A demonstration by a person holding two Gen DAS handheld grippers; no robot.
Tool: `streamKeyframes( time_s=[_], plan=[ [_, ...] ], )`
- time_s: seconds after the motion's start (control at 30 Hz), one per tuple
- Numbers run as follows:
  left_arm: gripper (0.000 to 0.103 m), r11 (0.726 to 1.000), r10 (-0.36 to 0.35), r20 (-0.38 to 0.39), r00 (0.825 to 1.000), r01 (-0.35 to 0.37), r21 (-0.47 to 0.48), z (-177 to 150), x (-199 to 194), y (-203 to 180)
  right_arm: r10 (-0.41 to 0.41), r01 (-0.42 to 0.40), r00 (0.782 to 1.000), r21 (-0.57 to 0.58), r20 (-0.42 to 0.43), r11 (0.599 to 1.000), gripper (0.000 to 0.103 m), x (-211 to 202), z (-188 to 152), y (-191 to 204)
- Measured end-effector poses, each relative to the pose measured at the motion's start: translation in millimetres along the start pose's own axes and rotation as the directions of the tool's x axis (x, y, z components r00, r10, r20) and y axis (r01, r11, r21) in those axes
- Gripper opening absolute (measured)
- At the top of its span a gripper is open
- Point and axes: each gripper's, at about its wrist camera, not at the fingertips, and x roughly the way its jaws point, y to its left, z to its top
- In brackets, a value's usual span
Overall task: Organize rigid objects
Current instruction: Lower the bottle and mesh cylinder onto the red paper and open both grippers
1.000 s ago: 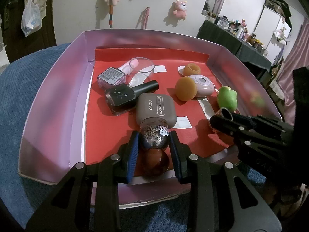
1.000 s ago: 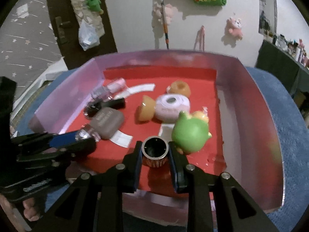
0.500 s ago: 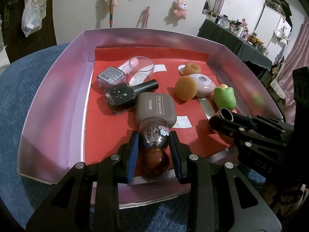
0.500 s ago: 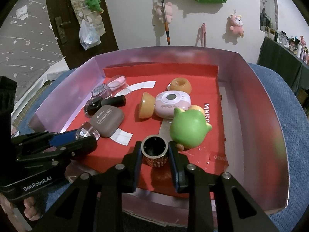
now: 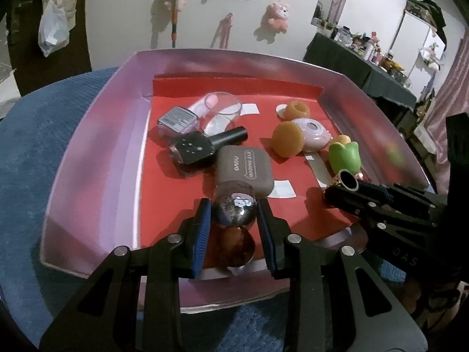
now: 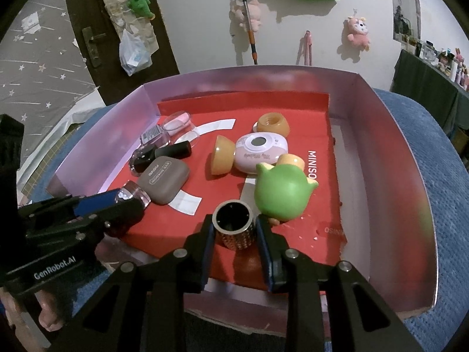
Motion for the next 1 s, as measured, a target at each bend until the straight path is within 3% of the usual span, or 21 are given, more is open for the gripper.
streamKeyframes(
  time_s=[0.67,0.77,0.83,0.87,1.0],
  plan=[
    [0.03,1.0,0.011,0.012,1.0,-0.011,-0.008,-3,-10,1,-0.015,0.015,1.0,0.008,0.006,1.0,0.031,-5,-2,0],
    [0.031,1.0,0.015,0.016,1.0,-0.014,-0.01,-3,-11,1,-0.016,0.016,1.0,0.007,0.012,1.0,0.043,-6,-2,-1],
    [0.05,1.0,0.017,0.017,1.0,-0.016,-0.013,-3,-11,2,-0.019,0.019,1.0,0.005,0.014,1.0,0.045,-6,-2,0],
    [0.071,1.0,0.017,0.022,1.0,-0.017,-0.017,-4,-12,2,-0.014,0.014,1.0,0.008,0.012,1.0,0.045,-6,-2,0],
    [0.074,1.0,0.006,0.039,0.999,-0.005,-0.008,-4,-15,0,-0.009,0.009,1.0,0.012,0.012,1.0,0.045,-6,-2,-2]
  ],
)
